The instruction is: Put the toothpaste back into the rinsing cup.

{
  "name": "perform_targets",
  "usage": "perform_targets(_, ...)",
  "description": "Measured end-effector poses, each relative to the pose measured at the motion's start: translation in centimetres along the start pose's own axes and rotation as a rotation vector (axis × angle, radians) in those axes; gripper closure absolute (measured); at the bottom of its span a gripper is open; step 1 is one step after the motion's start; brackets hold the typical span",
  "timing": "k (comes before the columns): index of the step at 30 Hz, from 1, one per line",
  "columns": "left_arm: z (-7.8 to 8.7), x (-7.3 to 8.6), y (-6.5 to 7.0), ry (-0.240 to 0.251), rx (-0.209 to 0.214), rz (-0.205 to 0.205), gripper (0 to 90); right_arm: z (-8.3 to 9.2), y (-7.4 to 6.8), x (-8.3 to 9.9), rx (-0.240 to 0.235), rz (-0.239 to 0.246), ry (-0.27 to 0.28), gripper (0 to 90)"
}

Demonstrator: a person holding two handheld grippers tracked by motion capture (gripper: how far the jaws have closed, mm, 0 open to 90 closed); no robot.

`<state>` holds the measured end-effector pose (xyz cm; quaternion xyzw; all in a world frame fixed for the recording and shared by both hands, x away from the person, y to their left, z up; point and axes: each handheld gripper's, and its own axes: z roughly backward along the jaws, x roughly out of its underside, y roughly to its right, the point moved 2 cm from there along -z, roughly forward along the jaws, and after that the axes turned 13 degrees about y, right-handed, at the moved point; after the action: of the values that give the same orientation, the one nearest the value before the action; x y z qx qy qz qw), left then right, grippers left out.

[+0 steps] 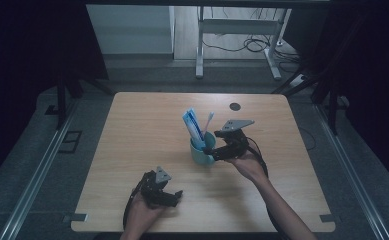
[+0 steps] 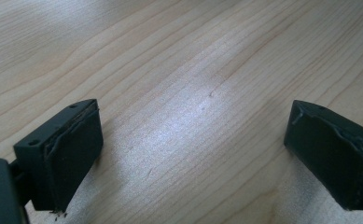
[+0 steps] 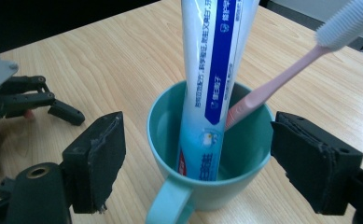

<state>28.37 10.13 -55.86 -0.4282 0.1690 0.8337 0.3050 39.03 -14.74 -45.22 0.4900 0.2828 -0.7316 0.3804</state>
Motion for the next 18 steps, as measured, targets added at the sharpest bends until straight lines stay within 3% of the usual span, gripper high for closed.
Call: perform_targets(18,0.0,0.0,0.0,0.0,0.0,0.002,4.4,2.3,0.3,0.9,0.019,0.013,0.001,15.6)
